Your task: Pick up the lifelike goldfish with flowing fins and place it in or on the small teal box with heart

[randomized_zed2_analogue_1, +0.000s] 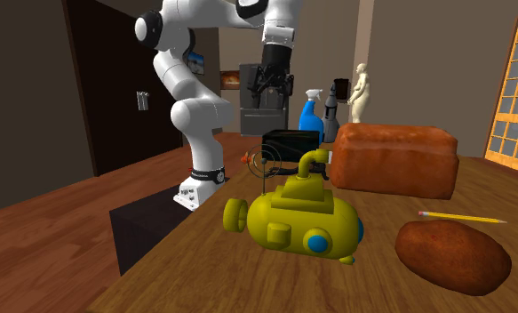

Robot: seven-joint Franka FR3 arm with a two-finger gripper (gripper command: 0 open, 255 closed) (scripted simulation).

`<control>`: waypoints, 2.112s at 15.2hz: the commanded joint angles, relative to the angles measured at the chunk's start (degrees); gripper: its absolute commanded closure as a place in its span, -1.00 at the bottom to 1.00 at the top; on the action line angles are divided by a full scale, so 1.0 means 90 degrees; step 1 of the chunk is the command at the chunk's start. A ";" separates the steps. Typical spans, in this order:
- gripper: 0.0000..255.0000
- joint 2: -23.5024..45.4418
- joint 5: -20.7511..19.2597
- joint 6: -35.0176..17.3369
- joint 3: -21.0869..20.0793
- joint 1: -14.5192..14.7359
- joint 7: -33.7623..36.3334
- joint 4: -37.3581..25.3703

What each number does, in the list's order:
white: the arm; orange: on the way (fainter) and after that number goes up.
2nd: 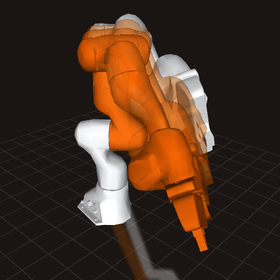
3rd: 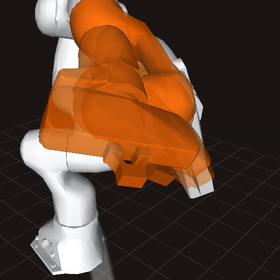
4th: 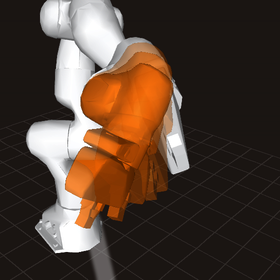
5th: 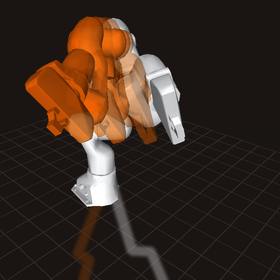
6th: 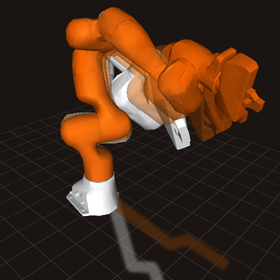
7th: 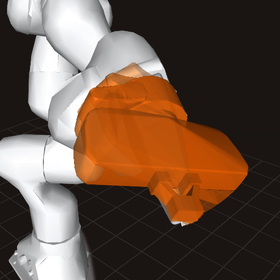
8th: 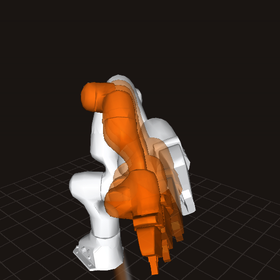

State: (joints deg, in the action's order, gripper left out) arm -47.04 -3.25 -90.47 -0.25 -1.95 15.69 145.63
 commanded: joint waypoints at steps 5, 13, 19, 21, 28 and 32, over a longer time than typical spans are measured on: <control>-1.00 0.0019 0.0026 -0.0374 -0.0332 -0.0096 0.0661 0.1057; -1.00 0.0080 0.0110 -0.0951 -0.0581 -0.0123 0.1174 0.2112; -1.00 0.0061 0.0090 -0.1332 -0.0566 -0.0135 0.1174 0.2509; -1.00 0.0062 0.0090 -0.1332 -0.0566 -0.0135 0.1174 0.2509; 1.00 0.0062 0.0090 -0.1331 -0.0567 -0.0135 0.1174 0.2508; 1.00 0.0060 0.0090 -0.1329 -0.0567 -0.0135 0.1174 0.2508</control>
State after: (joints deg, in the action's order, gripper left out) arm -46.50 -2.42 -102.44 -5.35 -3.16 26.26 168.18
